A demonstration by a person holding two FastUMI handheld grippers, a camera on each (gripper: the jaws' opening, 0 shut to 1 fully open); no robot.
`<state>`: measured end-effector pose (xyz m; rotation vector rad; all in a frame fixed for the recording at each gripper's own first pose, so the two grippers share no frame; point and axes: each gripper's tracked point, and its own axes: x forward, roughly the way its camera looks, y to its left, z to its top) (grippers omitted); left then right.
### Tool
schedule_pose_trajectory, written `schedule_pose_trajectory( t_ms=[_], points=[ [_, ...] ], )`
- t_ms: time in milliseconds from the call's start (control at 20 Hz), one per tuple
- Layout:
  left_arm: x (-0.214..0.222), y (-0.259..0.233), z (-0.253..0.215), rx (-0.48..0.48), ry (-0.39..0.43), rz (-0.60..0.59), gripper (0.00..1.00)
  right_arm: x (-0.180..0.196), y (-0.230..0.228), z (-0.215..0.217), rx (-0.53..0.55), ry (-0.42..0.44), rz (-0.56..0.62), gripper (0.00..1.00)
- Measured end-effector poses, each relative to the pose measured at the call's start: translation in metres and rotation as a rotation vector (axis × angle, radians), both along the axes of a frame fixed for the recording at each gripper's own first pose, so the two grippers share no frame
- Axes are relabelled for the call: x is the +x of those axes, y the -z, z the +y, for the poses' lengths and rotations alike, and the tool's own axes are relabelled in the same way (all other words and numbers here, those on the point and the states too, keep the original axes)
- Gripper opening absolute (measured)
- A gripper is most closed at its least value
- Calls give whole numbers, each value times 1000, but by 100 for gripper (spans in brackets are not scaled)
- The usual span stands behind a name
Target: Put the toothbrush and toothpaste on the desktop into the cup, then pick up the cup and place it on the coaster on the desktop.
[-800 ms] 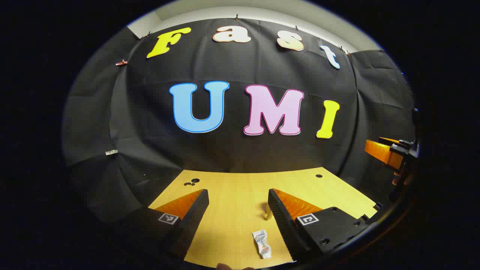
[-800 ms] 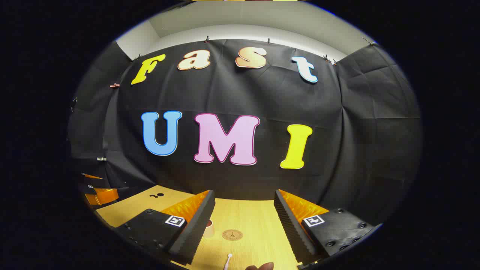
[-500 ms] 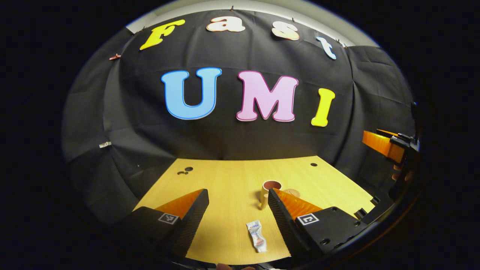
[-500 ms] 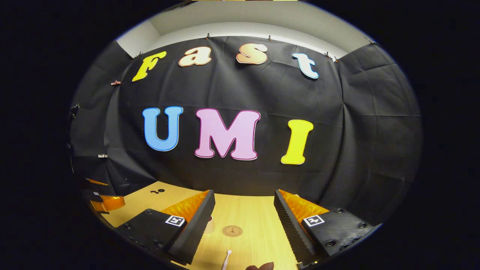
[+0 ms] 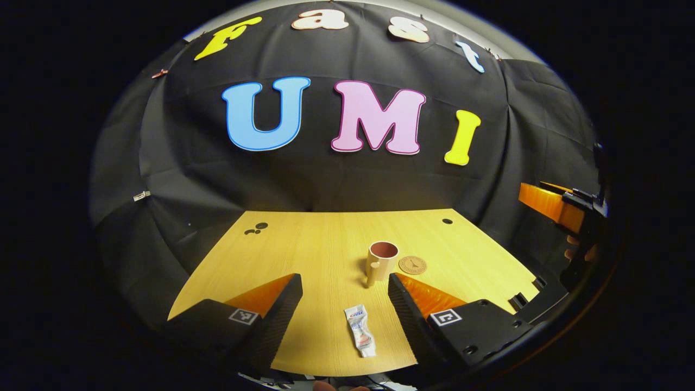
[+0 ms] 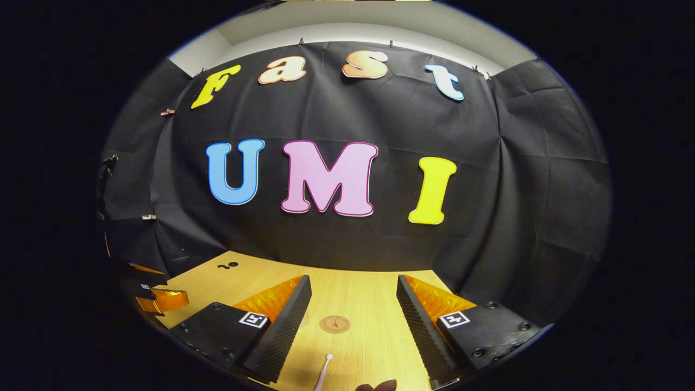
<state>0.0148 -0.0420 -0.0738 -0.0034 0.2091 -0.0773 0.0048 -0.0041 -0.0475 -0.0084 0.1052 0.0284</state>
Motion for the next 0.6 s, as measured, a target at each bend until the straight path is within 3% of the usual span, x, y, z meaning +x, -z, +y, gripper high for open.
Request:
schedule_pose_trajectory(
  t_ms=[250, 500, 550, 600],
  points=[
    [7, 61, -28, -55, 77, 208, 98, 6, 25, 2, 5, -16, 64, 97],
    [16, 125, -33, -193, 46, 435, 99, 10, 56, -2, -5, -37, 147, 97],
    [21, 140, -32, -209, 33, 472, 89, 10, 62, -4, -6, -40, 163, 97],
    [26, 151, -32, -222, 21, 504, 95, 11, 67, -5, -9, -42, 175, 98]
  ],
)
